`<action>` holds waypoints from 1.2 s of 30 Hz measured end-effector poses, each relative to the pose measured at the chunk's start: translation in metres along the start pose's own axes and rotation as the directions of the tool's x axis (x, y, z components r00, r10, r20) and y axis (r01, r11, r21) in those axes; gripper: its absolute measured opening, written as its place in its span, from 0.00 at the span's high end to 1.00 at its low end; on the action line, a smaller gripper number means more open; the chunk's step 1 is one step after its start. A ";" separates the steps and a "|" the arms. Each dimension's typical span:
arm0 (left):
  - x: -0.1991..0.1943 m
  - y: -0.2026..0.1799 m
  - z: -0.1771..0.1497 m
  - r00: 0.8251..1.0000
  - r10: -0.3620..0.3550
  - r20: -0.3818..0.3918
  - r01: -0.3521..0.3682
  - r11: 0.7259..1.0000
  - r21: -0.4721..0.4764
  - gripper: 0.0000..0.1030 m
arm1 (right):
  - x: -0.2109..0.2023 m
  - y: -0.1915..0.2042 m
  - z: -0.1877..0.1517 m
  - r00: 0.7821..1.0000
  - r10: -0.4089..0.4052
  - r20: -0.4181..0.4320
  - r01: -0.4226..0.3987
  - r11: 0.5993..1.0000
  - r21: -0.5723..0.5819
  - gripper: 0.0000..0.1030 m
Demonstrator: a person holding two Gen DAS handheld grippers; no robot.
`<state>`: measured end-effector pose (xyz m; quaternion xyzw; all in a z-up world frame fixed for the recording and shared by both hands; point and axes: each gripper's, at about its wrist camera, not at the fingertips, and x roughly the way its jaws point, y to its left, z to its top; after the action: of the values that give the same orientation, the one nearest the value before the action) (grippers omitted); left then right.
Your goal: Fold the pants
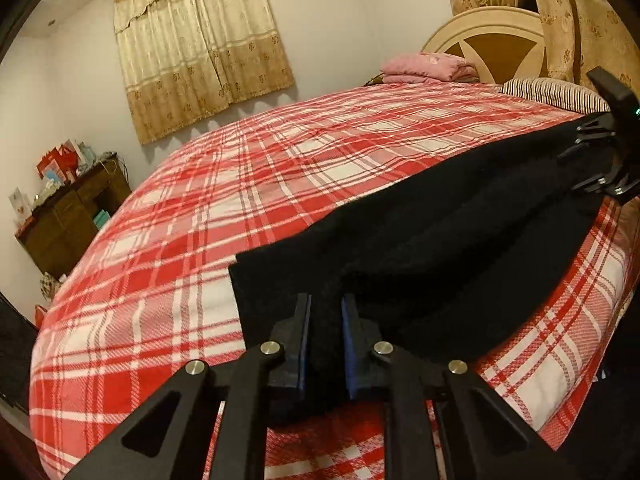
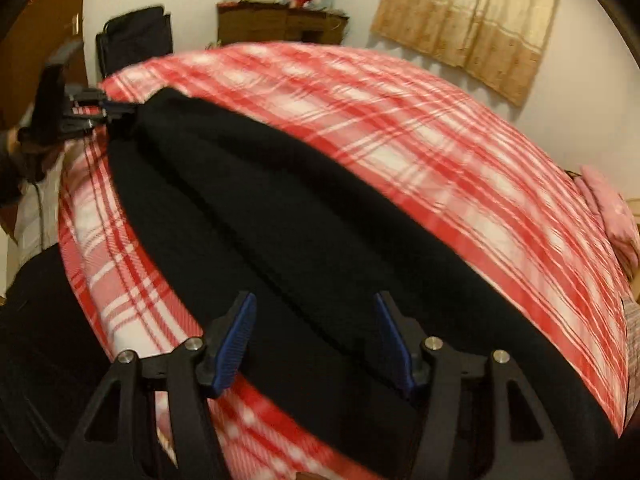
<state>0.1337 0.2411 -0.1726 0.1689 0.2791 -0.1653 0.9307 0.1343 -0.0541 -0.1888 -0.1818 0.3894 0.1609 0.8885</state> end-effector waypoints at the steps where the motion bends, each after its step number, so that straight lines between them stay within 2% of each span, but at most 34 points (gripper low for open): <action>1: 0.001 0.001 0.002 1.000 0.000 0.002 0.000 1.000 0.007 0.87 | 0.012 0.005 0.001 1.000 -0.018 -0.015 0.018 0.999 -0.029 0.48; 3: 0.001 0.003 0.006 1.000 0.003 0.006 -0.003 1.000 0.025 0.87 | 0.022 0.008 0.002 0.999 -0.037 -0.037 0.035 0.998 -0.049 0.79; 5: 0.001 0.008 0.013 1.000 0.005 0.017 -0.006 0.999 0.045 0.87 | 0.021 0.004 0.003 0.999 0.000 -0.037 -0.001 1.000 -0.027 0.90; 8: -0.002 0.019 0.023 0.999 0.016 0.034 -0.018 0.998 0.065 0.87 | 0.006 -0.001 0.006 1.000 0.008 -0.021 -0.008 1.000 -0.006 0.94; 12: -0.015 0.029 0.029 0.997 0.024 0.071 -0.030 0.996 0.086 0.87 | -0.018 0.007 0.018 0.999 0.033 0.026 -0.033 0.999 0.007 0.95; 15: -0.012 0.030 0.017 0.999 -0.003 0.034 -0.001 0.995 0.102 0.87 | -0.029 0.021 0.019 0.997 0.067 0.029 -0.066 0.997 -0.027 0.95; 18: -0.001 0.025 -0.006 0.998 -0.034 -0.044 0.038 0.994 0.101 0.84 | -0.014 0.036 0.006 0.999 0.045 -0.028 -0.047 0.996 -0.082 0.95; 21: -0.010 0.021 -0.019 0.998 -0.037 -0.047 0.042 0.995 0.090 0.84 | 0.014 0.040 -0.009 0.991 0.069 -0.113 -0.078 0.994 -0.083 0.94; 23: -0.018 0.023 -0.022 0.998 -0.035 -0.054 0.040 0.995 0.086 0.83 | 0.012 0.039 -0.010 0.991 0.083 -0.106 -0.091 0.993 -0.075 0.92; 25: -0.023 0.026 -0.027 0.998 -0.016 -0.067 0.023 0.995 0.100 0.71 | 0.008 0.037 -0.010 0.985 0.108 -0.135 -0.118 0.990 -0.071 0.88; 27: -0.028 0.032 -0.033 0.996 0.007 -0.085 0.001 0.995 0.100 0.64 | 0.003 0.038 -0.013 0.985 0.101 -0.137 -0.115 0.988 -0.098 0.66; 28: -0.030 0.035 -0.036 0.995 0.023 -0.093 -0.013 0.995 0.102 0.64 | 0.001 0.039 -0.015 0.985 0.097 -0.146 -0.114 0.987 -0.109 0.63; 33: -0.040 0.064 -0.044 0.985 0.140 -0.103 -0.138 0.990 0.026 0.64 | -0.019 0.023 -0.020 0.981 0.149 -0.122 -0.154 0.988 -0.033 0.62; 36: -0.051 0.065 -0.031 0.986 0.160 -0.037 -0.161 0.986 -0.049 0.64 | -0.027 0.011 -0.014 0.981 0.174 -0.082 -0.172 0.985 0.029 0.62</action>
<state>0.1055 0.3226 -0.1535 0.1696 0.2840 -0.0798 0.9403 0.1036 -0.0547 -0.1799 -0.1444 0.4427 0.2255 0.8558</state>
